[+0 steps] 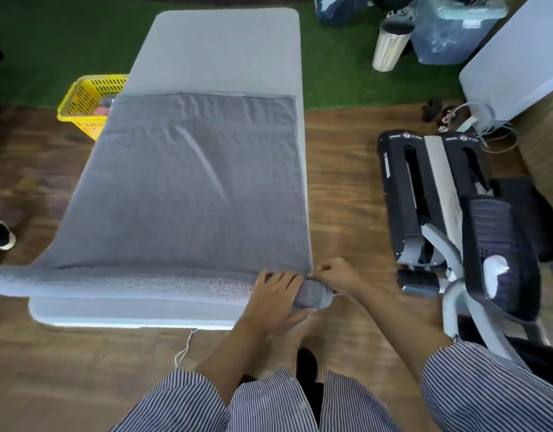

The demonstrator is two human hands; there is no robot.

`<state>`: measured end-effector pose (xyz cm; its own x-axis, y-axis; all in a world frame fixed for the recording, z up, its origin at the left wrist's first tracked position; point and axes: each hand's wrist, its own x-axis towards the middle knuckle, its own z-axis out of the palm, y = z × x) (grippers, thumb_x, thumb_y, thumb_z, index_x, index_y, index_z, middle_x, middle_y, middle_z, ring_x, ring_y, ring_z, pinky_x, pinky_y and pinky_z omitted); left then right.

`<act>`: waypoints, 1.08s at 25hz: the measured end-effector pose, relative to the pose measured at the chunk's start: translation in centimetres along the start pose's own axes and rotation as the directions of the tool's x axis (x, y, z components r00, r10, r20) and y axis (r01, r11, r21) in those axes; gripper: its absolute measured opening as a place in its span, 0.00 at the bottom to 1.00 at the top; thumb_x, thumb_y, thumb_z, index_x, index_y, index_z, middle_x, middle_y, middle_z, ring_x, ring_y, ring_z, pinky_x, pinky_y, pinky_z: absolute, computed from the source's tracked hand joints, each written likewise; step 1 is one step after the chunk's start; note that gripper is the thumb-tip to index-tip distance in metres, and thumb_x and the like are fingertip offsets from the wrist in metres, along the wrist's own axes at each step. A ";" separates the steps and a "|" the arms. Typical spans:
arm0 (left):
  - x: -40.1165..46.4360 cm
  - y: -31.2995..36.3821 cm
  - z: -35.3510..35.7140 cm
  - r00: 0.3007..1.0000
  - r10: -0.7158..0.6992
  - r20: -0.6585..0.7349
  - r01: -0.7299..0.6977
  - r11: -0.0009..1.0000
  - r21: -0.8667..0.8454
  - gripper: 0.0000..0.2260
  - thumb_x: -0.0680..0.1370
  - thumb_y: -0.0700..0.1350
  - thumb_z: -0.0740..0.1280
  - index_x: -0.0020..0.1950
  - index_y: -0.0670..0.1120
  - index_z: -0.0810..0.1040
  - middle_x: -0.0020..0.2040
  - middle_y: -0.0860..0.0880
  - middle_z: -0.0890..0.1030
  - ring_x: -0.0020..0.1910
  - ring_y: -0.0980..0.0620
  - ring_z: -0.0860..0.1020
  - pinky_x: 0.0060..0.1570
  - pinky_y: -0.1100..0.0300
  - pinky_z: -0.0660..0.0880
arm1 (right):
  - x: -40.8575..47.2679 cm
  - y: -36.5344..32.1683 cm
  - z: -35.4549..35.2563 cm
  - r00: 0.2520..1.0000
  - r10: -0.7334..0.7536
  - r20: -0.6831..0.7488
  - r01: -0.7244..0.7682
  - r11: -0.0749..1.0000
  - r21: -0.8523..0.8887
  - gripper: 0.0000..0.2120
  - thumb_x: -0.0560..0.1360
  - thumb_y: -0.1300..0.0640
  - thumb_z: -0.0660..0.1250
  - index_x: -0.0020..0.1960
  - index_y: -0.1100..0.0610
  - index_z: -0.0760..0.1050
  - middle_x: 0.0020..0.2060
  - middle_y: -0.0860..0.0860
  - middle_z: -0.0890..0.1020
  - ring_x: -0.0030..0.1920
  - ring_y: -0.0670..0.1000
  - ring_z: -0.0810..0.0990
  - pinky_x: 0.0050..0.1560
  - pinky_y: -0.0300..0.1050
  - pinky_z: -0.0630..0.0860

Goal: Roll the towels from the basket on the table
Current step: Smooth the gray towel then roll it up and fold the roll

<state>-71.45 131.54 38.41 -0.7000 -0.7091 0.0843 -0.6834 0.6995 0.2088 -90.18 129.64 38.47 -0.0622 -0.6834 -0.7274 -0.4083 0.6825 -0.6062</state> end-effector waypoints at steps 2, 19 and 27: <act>0.0 0.1 -0.1 1.000 0.010 -0.015 -0.010 0.999 -0.033 0.19 0.71 0.62 0.65 0.52 0.48 0.76 0.44 0.53 0.79 0.40 0.52 0.76 0.45 0.55 0.63 | 0.3 0.1 -1.1 1.000 -0.001 0.016 0.001 1.000 0.009 0.10 0.75 0.60 0.66 0.37 0.58 0.69 0.32 0.55 0.71 0.31 0.52 0.72 0.34 0.44 0.72; 3.6 0.3 -1.5 0.946 -0.117 0.302 0.146 0.986 -0.076 0.19 0.77 0.64 0.45 0.32 0.57 0.61 0.33 0.56 0.74 0.34 0.55 0.69 0.46 0.55 0.52 | -2.4 2.6 -3.4 0.917 -0.375 -0.134 0.349 0.919 -0.183 0.05 0.69 0.62 0.63 0.45 0.54 0.72 0.44 0.50 0.75 0.43 0.48 0.75 0.46 0.41 0.76; 0.3 -3.0 -0.6 0.989 -0.018 0.144 0.014 1.000 0.028 0.27 0.80 0.63 0.42 0.52 0.52 0.76 0.44 0.56 0.78 0.43 0.53 0.76 0.46 0.55 0.64 | -4.6 3.3 0.8 0.786 -0.616 -0.061 0.513 0.703 -0.492 0.23 0.66 0.57 0.66 0.59 0.65 0.73 0.54 0.59 0.76 0.52 0.56 0.76 0.53 0.42 0.72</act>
<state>-69.51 129.18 38.39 -0.7103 -0.7012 -0.0609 -0.6986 0.6919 0.1823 -90.49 135.24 39.51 0.1473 -0.9728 -0.1789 -0.7674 0.0017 -0.6412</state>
